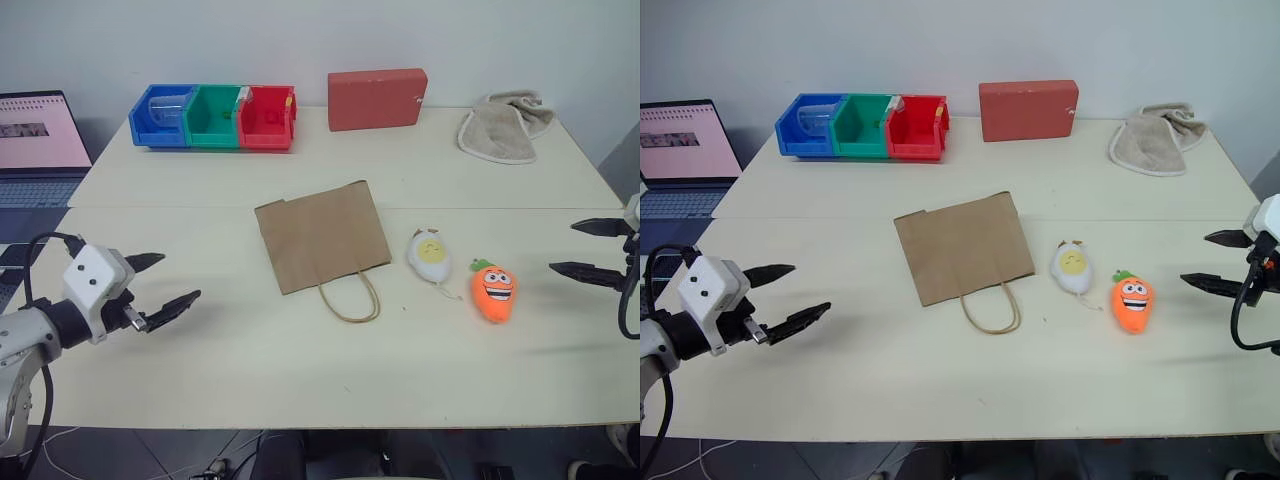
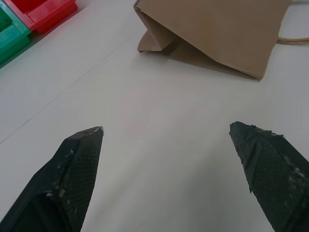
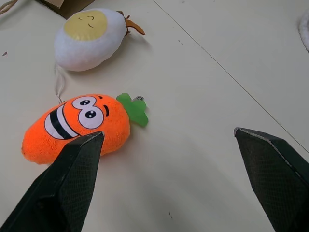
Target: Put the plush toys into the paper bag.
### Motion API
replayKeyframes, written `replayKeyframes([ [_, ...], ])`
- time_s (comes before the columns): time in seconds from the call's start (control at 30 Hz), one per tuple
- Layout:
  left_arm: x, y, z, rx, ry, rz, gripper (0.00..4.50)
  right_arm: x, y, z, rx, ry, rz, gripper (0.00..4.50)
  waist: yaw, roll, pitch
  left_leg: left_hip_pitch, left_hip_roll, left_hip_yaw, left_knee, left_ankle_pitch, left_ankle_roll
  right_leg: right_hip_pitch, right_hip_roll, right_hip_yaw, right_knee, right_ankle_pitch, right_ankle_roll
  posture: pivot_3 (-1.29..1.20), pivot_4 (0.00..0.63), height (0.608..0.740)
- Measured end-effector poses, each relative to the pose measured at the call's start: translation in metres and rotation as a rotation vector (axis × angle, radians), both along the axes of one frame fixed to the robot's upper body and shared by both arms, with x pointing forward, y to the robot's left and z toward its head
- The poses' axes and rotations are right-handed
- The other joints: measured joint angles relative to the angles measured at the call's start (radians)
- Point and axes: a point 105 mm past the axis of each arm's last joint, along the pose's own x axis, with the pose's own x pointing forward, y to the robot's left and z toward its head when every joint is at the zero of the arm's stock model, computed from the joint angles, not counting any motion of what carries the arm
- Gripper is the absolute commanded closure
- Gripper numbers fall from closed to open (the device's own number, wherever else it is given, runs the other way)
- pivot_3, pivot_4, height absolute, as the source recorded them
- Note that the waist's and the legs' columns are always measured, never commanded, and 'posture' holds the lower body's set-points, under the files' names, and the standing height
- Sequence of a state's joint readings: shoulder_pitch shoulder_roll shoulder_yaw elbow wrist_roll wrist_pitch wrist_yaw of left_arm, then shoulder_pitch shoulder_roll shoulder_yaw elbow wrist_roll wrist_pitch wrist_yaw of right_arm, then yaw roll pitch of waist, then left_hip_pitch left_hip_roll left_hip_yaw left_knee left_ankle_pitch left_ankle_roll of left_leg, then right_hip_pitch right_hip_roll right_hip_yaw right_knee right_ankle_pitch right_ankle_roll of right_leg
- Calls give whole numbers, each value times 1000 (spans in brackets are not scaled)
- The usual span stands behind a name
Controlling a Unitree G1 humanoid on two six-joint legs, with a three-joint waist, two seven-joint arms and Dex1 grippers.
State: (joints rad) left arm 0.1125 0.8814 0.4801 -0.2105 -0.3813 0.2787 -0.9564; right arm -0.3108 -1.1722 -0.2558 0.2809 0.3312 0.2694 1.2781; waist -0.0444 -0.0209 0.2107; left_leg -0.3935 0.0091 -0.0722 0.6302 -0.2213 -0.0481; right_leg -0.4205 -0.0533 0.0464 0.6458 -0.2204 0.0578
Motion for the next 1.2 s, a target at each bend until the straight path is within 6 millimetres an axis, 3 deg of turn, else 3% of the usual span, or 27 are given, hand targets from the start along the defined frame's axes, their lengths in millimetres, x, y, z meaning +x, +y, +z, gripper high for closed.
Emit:
replayKeyframes([
  [0.13, 0, -4, 0, -4, 3, -24, 32, -3, -2, -4, -2, 15, -6, 0, 0, 0, 0, 0, 0, 0, 0, 0, 0, 0, 0, 0, 0, 0, 0, 0, 150, 740],
  [0.3, 0, -23, -2, 43, 25, -113, 32, -9, 3, -3, -19, 5, 16, 0, 1, 0, 0, 0, 0, 0, 0, 0, 0, 0, 0, 0, 0, 2, 3, 0, 150, 740],
  [0.47, 2, -72, -5, 91, 27, -315, 32, -24, 36, -5, 2, 15, 124, 0, 9, 0, 0, 0, 0, 0, 1, 0, 0, 1, 0, 0, 0, 3, 5, 0, 150, 740],
  [0.6, 5, -122, -13, 74, 22, -492, 32, -47, 81, -14, 75, 67, 256, 0, 15, 0, -1, -1, 0, -1, 2, 0, 0, 1, 1, 0, 0, 5, 9, 0, 150, 740],
  [0.77, 12, -166, -29, 55, 23, -622, 32, -70, 120, -20, 108, 94, 348, 0, 15, -1, -2, -2, 0, -2, 5, 0, 0, 2, 1, 0, -1, 6, 10, 0, 150, 740],
  [0.97, 22, -187, -56, 117, 30, -708, 32, -84, 139, -33, 146, 128, 353, 0, 15, -1, -2, -5, 0, -3, 12, 0, 0, 3, 2, 0, -1, 5, 7, 0, 150, 740],
  [1.2, 37, -217, -62, 60, -20, -746, 32, -93, 150, -36, 166, 144, 360, 0, 19, -2, -2, -4, -1, -3, 17, 0, 0, 8, 2, 1, -3, 4, 6, 0, 150, 740],
])
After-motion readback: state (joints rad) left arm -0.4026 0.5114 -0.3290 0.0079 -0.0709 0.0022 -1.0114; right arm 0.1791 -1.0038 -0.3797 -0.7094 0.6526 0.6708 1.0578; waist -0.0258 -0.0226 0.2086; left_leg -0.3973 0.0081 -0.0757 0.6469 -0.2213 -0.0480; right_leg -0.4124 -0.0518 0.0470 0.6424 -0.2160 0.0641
